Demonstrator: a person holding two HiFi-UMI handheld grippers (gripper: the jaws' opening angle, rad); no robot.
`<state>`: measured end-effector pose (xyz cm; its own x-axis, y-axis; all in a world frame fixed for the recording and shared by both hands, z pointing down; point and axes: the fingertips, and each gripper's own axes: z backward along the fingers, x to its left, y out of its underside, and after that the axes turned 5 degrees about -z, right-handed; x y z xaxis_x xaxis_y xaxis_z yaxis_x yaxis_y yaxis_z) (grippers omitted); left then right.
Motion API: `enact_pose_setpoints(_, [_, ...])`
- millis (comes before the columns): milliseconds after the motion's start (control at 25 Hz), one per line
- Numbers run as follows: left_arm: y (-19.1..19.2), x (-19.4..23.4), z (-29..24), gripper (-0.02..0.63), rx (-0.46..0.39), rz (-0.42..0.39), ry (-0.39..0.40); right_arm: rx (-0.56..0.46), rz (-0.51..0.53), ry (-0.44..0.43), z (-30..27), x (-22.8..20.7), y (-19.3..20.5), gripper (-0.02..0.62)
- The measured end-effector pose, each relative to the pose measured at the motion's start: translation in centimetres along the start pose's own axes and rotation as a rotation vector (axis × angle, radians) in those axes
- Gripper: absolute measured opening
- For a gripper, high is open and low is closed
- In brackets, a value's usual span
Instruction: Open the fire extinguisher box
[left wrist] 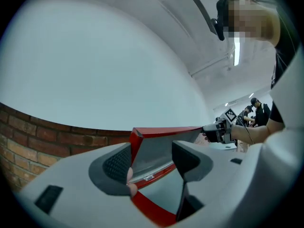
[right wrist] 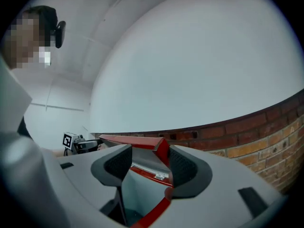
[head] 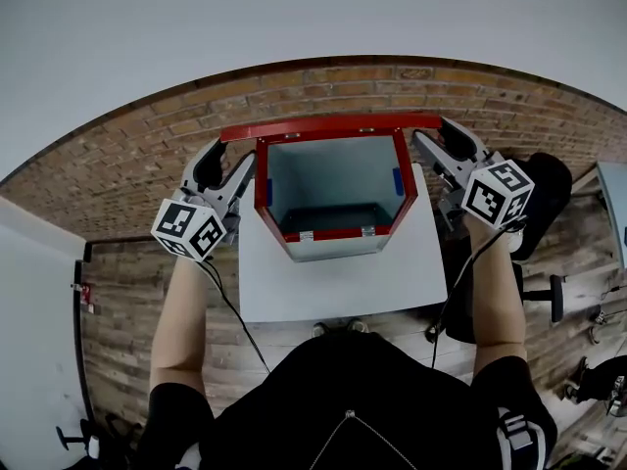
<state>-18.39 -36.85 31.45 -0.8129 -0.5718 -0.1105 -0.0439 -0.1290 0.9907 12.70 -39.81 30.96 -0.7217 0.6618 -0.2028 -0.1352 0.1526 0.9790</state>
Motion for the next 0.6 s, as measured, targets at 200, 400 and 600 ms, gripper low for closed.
enact_pose_setpoints(200, [-1.2,1.4,-1.7,0.316,-0.016,-0.004,-0.018,-0.022,0.037,0.013,-1.8,-1.0,-1.7,0.252])
enact_pose_setpoints(400, [-1.8,2.7,-3.5,0.316,-0.013,-0.021,-0.025,-0.03,0.071,0.03,-3.4,-2.2,-2.8,0.252])
enact_pose_setpoints(600, [-1.9,4.0,-5.2,0.316,0.009,-0.047,-0.035,-0.026,0.094,0.043,-5.4,-3.5,-3.5,0.252])
